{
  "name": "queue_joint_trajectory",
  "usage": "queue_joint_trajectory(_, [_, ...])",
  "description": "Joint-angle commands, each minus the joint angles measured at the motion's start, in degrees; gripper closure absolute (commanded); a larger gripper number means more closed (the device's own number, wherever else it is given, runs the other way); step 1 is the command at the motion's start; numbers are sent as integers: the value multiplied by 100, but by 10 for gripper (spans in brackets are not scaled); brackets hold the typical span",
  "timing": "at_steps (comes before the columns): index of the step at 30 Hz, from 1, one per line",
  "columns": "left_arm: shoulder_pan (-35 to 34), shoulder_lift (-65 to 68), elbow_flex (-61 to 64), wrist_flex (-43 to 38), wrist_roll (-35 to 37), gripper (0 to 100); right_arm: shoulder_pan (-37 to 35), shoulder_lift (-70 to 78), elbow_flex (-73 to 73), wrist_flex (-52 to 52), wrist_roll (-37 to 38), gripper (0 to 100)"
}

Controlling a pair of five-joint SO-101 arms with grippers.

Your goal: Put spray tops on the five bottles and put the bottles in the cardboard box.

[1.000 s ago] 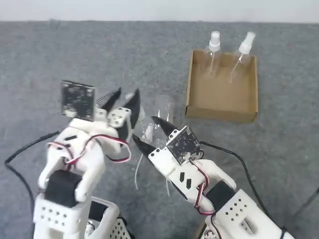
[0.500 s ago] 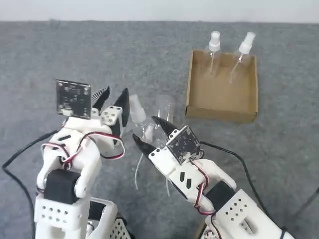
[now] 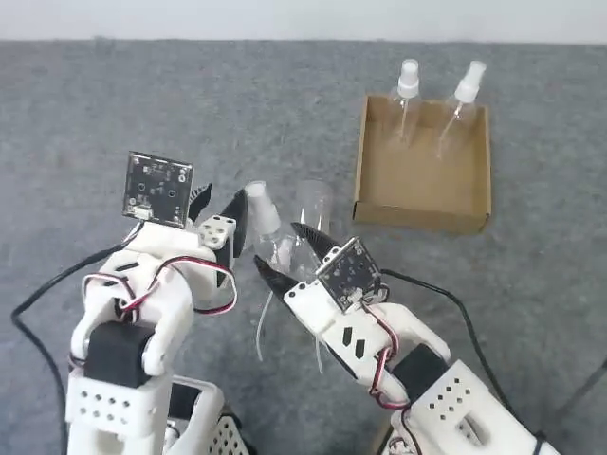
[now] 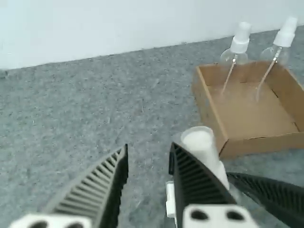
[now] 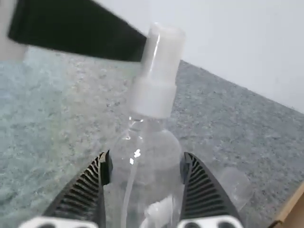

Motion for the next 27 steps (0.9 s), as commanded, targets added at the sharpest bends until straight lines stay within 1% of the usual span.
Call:
queue_joint_trajectory(1, [-26,-132,-356,62,-79,868,382,-180,-615,444,-97,992])
queue_joint_trajectory(4, [-26,-132,-154,9,-79,866,875,-163,-1169,901,-105,992])
queue_joint_trajectory(6, [-18,-132,189,-299,-62,866,1121,13,-1547,1086,-105,992])
queue_joint_trajectory(8, [18,-132,620,-659,-44,866,1270,400,-1916,1174,-105,992])
queue_joint_trajectory(11, [35,-132,1130,-985,-44,865,1385,1226,-2505,1165,-105,992])
queue_joint_trajectory(13, [35,-132,1420,-1152,-44,861,1393,1815,-2971,1165,-114,992])
queue_joint_trajectory(17, [35,-325,1833,-1407,-35,799,1376,2993,-4009,1165,-114,992])
queue_joint_trajectory(21, [431,-1213,2413,-1407,-26,780,1349,4013,-4905,1174,-114,992])
queue_joint_trajectory(23, [598,-1785,2686,-1415,-26,779,1174,4365,-5187,1262,-220,992])
queue_joint_trajectory(27, [703,-2725,3152,-1442,-26,778,822,4409,-5600,1947,-440,992])
